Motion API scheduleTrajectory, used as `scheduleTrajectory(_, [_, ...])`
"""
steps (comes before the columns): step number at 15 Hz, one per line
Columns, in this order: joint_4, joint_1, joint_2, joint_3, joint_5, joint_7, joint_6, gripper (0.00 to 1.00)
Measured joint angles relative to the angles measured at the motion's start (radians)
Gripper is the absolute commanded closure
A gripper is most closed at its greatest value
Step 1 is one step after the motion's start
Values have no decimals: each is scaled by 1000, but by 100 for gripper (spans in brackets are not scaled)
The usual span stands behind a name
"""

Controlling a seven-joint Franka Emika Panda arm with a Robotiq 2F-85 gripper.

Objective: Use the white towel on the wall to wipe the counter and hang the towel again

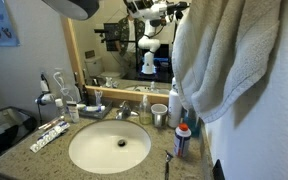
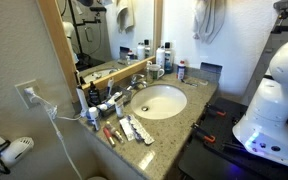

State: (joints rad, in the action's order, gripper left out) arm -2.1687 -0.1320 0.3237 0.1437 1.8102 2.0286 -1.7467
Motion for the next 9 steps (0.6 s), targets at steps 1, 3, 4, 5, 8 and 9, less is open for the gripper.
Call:
scheduleTrajectory(1, [13,10,9,-13,0,-2,19,99])
scheduleTrajectory(3, [46,28,20,-36,4,-7,55,99])
scheduleTrajectory(4, [64,35,22,-44,11,-10,71,99])
scheduleTrajectory(5, [84,40,22,-52,18,-17,86,99])
scheduleTrajectory(8, [143,52,20,-63,42,-45,119,99])
scheduleTrajectory(9, [161,52,19,-64,52,-52,126,99])
